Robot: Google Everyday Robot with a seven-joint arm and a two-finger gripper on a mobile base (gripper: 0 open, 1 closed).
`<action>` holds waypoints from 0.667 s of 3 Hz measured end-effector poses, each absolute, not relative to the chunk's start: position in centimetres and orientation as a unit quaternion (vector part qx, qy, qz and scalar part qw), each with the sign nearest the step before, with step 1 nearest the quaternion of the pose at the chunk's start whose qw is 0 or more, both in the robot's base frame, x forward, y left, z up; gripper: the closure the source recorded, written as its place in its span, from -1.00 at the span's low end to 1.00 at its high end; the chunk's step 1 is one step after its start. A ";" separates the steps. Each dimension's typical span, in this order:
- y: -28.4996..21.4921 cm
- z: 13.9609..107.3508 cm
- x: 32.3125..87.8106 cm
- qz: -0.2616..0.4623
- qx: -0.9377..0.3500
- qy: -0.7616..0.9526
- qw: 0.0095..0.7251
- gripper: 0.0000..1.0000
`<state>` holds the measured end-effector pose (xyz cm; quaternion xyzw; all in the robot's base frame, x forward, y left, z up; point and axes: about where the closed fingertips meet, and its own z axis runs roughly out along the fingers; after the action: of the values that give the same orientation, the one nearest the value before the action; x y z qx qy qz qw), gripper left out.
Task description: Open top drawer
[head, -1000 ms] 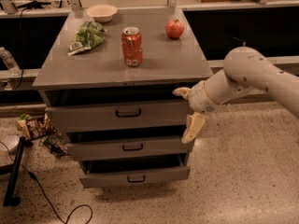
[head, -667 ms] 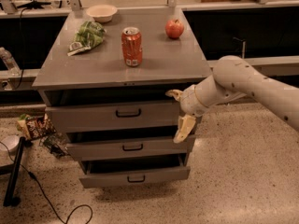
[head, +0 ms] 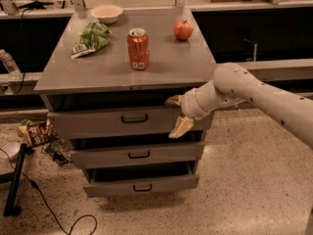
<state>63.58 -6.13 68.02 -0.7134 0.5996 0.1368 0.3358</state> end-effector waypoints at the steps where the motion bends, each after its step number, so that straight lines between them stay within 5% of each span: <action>1: -5.9 66.8 62.6 0.149 -0.720 0.595 0.325 -0.01; 2: -6.3 66.9 62.3 0.150 -0.724 0.593 0.318 0.58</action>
Offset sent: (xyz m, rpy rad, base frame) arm -0.0754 -0.0522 -0.0150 -0.1308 0.2332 0.1811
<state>62.35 -6.31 66.88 -0.7244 0.5932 0.1496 0.3178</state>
